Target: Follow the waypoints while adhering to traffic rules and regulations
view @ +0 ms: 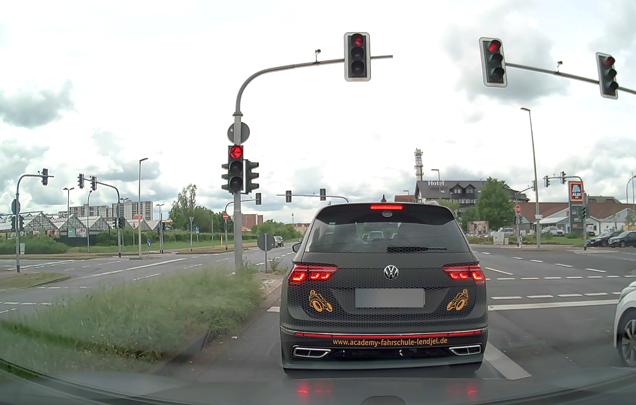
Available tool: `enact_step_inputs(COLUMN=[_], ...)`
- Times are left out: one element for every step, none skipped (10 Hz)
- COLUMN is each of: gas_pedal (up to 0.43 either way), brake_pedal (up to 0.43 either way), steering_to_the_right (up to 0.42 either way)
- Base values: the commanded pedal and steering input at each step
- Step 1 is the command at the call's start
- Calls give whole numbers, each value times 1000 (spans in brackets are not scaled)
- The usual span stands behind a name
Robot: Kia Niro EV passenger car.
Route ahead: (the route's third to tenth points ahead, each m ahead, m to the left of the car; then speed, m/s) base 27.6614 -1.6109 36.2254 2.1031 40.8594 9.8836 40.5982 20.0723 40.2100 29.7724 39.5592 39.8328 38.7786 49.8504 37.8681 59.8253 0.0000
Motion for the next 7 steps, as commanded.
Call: enact_step_inputs(gas_pedal=[0, 0, 0, 0, 0, 0, 0], brake_pedal=[256, 262, 256, 256, 262, 256, 262], steering_to_the_right=[6, 6, 6, 6, 6, 6, 6])
